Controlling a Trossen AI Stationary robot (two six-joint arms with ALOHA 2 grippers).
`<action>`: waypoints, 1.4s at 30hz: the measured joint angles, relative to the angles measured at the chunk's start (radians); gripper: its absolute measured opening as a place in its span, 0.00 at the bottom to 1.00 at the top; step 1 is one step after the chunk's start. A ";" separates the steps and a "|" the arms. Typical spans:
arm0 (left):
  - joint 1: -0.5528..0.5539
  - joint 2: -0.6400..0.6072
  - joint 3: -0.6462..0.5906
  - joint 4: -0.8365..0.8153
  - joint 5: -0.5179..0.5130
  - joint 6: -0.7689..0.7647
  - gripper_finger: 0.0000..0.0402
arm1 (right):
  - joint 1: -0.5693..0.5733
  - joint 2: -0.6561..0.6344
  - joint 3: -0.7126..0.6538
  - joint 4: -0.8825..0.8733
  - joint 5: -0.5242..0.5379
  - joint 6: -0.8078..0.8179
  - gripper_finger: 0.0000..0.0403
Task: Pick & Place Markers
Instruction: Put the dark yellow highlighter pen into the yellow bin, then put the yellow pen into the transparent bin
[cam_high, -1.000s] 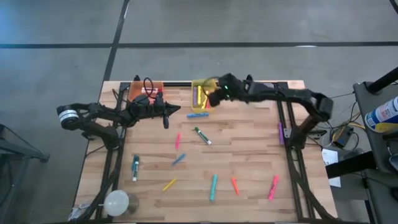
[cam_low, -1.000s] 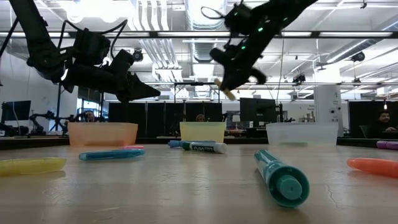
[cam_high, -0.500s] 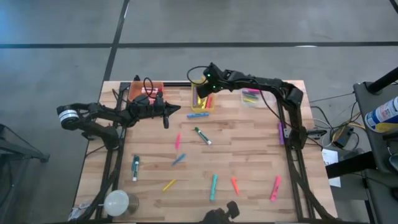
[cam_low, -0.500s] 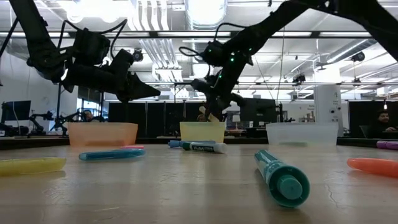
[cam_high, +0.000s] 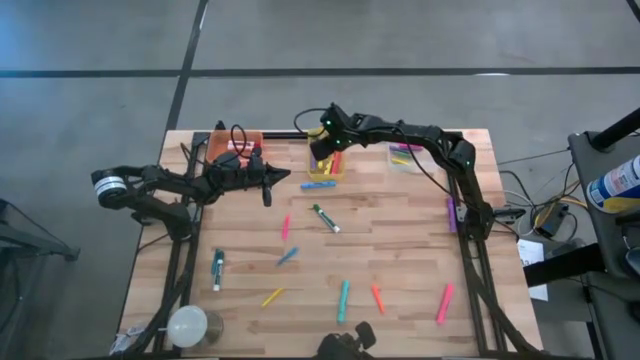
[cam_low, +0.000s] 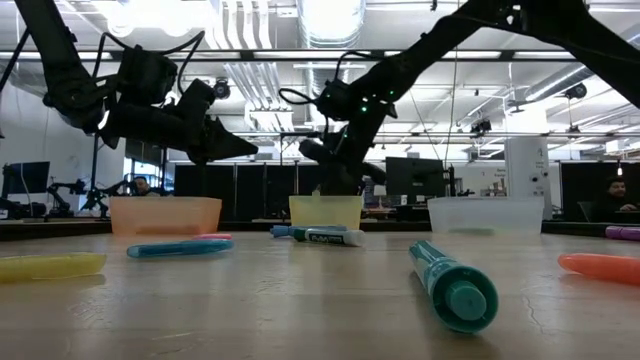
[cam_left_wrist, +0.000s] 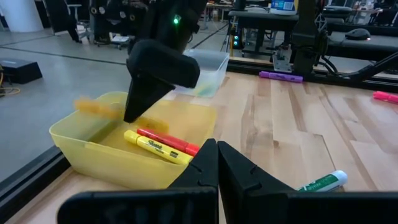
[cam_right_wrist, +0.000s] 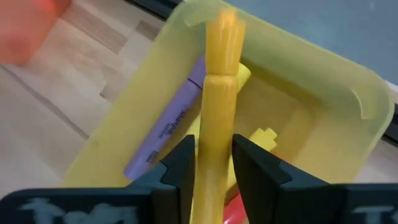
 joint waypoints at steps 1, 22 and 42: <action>0.000 0.000 0.000 0.000 0.000 0.000 0.00 | 0.000 0.000 -0.003 -0.001 0.000 0.000 0.27; -0.001 0.000 0.000 -0.009 0.004 0.003 0.00 | 0.228 -0.182 -0.190 0.220 0.105 -0.320 0.05; -0.080 0.002 0.000 -0.081 0.024 0.004 0.04 | 0.423 -0.595 -1.070 1.139 0.150 -0.318 0.02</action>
